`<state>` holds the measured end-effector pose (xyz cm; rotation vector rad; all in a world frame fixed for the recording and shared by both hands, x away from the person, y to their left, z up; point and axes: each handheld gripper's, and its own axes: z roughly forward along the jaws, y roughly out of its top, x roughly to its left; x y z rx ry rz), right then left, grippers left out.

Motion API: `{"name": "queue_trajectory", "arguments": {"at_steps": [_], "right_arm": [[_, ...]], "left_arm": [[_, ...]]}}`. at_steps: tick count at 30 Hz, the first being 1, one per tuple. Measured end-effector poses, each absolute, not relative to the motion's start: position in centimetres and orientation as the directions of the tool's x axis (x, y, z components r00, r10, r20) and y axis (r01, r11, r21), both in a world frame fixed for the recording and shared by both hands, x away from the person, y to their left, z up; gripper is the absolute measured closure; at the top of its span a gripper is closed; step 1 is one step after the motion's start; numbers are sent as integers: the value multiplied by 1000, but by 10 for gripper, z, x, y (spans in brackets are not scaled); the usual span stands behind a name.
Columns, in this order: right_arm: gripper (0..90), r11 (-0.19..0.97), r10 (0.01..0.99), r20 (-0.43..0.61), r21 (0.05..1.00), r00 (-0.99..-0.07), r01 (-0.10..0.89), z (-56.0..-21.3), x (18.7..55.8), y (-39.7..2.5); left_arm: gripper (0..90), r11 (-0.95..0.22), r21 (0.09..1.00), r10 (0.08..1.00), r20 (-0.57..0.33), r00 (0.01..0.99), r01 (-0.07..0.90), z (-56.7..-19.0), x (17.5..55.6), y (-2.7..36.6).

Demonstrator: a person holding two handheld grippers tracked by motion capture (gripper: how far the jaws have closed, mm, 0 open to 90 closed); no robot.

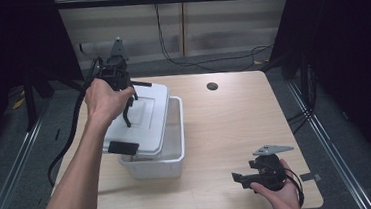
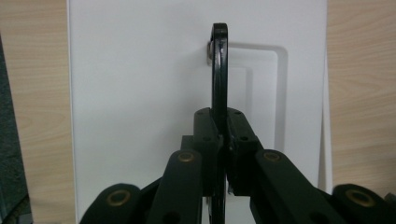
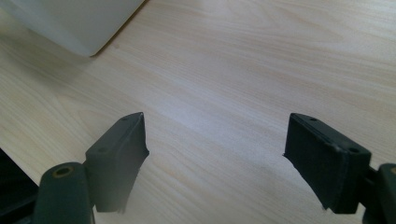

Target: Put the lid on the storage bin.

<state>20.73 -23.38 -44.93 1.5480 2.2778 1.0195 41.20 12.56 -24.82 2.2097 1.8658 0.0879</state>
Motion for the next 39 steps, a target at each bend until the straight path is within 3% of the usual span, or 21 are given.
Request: {"name": "queue_trajectory", "arguments": {"at_steps": [15, 22, 25, 39], "right_arm": [[181, 201, 880, 222, 627, -420, 753, -450, 208, -234], [180, 202, 881, 221, 626, -419, 753, -450, 208, -234], [180, 201, 880, 225, 622, -419, 757, -450, 208, -234], [180, 205, 878, 227, 618, -422, 759, -451, 208, -235]], "left_arm": [[848, -58, 213, 987, -135, 88, 975, -260, 413, 118], [847, -42, 219, 986, -149, 76, 975, -265, 413, 114], [848, -35, 203, 978, -195, 75, 979, -269, 414, 115], [849, -39, 197, 977, -197, 79, 980, -280, 414, 102]]}}
